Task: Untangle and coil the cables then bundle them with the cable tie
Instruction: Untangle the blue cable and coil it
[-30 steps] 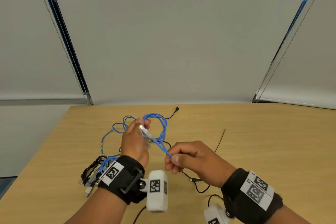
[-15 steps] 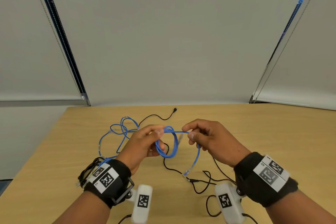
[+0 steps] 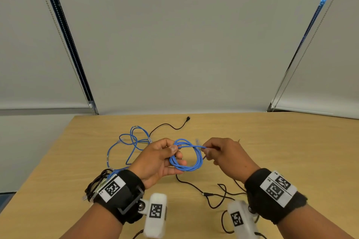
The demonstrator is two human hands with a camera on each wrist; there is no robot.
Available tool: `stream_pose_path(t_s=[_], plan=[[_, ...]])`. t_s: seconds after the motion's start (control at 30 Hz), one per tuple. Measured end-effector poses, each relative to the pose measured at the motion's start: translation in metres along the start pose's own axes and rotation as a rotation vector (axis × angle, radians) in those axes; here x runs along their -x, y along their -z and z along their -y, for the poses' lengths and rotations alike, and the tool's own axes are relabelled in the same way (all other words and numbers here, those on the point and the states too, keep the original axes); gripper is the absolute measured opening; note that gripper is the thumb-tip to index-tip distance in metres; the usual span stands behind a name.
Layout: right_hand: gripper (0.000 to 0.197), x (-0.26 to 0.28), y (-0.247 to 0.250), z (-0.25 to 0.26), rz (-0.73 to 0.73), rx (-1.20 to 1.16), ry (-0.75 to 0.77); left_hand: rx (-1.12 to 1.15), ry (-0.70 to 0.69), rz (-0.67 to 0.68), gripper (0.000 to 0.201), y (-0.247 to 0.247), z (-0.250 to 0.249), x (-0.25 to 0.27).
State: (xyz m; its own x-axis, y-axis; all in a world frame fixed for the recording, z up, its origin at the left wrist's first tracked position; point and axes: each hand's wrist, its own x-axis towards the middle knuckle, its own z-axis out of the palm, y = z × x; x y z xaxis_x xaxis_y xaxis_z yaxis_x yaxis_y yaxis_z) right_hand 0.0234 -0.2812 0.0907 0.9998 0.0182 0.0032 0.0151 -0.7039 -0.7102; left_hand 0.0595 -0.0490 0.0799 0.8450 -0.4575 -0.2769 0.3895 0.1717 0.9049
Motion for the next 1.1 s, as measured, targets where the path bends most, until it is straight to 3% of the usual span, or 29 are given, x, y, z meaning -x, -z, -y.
stream_pose_path(t_s=[0.07,0.13,0.33,0.47,0.53,0.63,0.7,0.77,0.93,1.1], plan=[[0.019,0.001,-0.006,-0.003,0.028,-0.366,-0.102,0.004,0.006,-0.041,0.010,-0.003,0.007,-0.001],[0.019,0.003,-0.010,-0.003,0.045,-0.572,-0.136,-0.126,-0.020,-0.107,0.010,-0.005,0.012,-0.002],[0.020,0.006,-0.017,-0.001,0.021,-0.779,-0.143,-0.449,-0.070,-0.033,0.011,-0.009,0.012,-0.005],[0.012,0.007,-0.019,0.002,-0.026,-0.868,-0.150,-0.431,-0.069,0.023,0.013,-0.010,0.013,-0.006],[0.017,0.008,-0.023,0.004,-0.110,-0.818,-0.128,-0.322,-0.059,-0.022,0.014,-0.011,0.017,-0.007],[0.019,0.013,-0.030,0.009,-0.247,-0.427,0.026,-0.197,-0.040,-0.121,0.015,-0.012,0.023,-0.009],[0.021,0.016,-0.036,0.014,-0.260,-0.196,0.148,-0.166,-0.040,-0.147,0.015,-0.014,0.025,-0.010],[0.023,0.015,-0.041,0.016,-0.262,-0.109,0.215,-0.123,-0.054,-0.160,0.015,-0.016,0.026,-0.010],[0.029,0.006,-0.034,0.007,-0.326,-0.103,0.114,-0.031,-0.128,-0.248,0.016,-0.014,0.026,-0.009],[0.019,0.000,-0.031,0.001,-0.247,-0.218,-0.026,0.036,-0.076,-0.174,0.013,-0.016,0.030,-0.007]])
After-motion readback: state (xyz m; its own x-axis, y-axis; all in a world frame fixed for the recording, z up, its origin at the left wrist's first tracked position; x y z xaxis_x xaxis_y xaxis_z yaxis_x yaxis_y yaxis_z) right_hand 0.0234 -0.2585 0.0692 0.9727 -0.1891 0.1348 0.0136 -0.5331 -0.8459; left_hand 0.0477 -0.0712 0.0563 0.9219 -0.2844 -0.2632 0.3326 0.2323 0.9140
